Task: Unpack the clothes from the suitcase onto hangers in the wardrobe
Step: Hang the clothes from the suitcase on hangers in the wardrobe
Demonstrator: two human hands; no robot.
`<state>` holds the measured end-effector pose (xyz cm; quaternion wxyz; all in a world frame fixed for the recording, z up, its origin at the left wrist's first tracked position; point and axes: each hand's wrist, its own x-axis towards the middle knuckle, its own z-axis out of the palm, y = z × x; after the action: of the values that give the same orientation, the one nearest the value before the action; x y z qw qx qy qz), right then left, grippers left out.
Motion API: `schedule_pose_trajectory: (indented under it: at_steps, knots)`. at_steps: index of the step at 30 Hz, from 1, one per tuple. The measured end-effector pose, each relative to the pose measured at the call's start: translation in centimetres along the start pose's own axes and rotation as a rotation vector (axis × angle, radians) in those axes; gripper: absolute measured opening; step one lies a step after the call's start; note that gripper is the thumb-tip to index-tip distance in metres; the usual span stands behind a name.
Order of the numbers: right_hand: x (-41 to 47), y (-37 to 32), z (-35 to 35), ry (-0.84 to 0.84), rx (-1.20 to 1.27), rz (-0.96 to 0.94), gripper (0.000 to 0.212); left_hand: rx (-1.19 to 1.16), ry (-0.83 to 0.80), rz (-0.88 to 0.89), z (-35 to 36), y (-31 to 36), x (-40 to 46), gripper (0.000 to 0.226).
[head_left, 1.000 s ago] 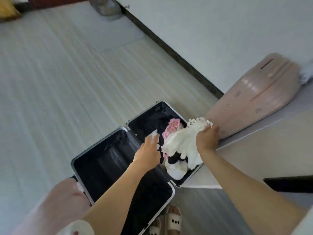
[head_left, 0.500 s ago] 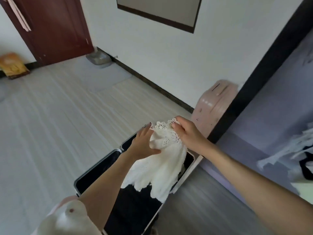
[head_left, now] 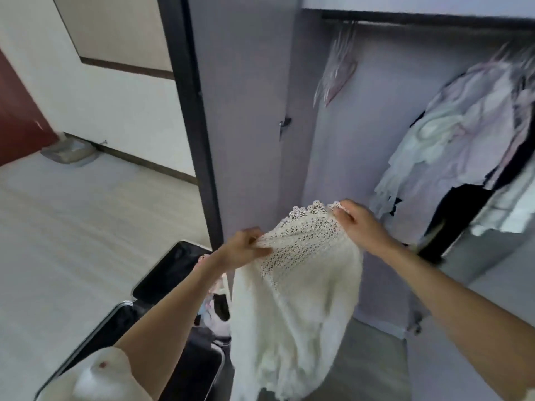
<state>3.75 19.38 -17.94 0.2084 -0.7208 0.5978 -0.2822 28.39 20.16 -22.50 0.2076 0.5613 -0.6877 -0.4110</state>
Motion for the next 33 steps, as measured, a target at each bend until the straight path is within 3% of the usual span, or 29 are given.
schedule_pose_trajectory:
  at_steps: [4,10,13,15,17,19,23,24,27,30,33]
  knots:
    - [-0.9,3.7,-6.5,0.158,-0.196,0.071,0.019,0.029,-0.004,0.098,1.5,6.8,4.6,0.022]
    - [-1.3,7.3,-14.9,0.316,-0.418,0.108,0.030,-0.077,0.179,0.278,1.1,16.2,9.6,0.025]
    - [-1.2,6.9,-17.1,0.220,-0.269,0.097,0.031,-0.144,0.301,0.261,0.0,19.2,12.1,0.008]
    - [-0.4,6.6,-18.4,0.099,-0.325,0.127,0.035,-0.155,0.345,0.279,-1.0,20.9,13.5,0.013]
    - [1.1,7.1,-19.7,0.038,-0.503,0.149,0.036,-0.118,0.307,0.333,-1.8,22.1,14.5,0.022]
    - [2.9,8.2,-20.9,0.139,-0.564,0.204,0.033,-0.003,0.140,0.386,-2.4,23.0,15.6,0.029]
    - [6.9,9.1,-22.3,0.433,-0.337,0.405,0.027,0.419,-0.252,0.341,-3.3,23.9,17.3,0.040]
    - [7.8,8.8,-22.2,0.457,-0.245,0.430,0.023,0.532,-0.319,0.293,-3.3,24.0,17.7,0.054]
    - [10.6,7.0,-21.3,0.522,0.333,0.418,0.022,0.725,-0.569,0.082,-3.1,23.3,20.0,0.086]
    - [12.4,5.4,-20.8,0.545,0.739,0.361,0.025,0.514,-0.805,-0.141,-3.2,21.5,22.6,0.093]
    - [13.1,4.6,-21.2,0.612,1.170,0.308,0.034,0.284,-0.776,-0.264,-3.6,18.9,24.5,0.116]
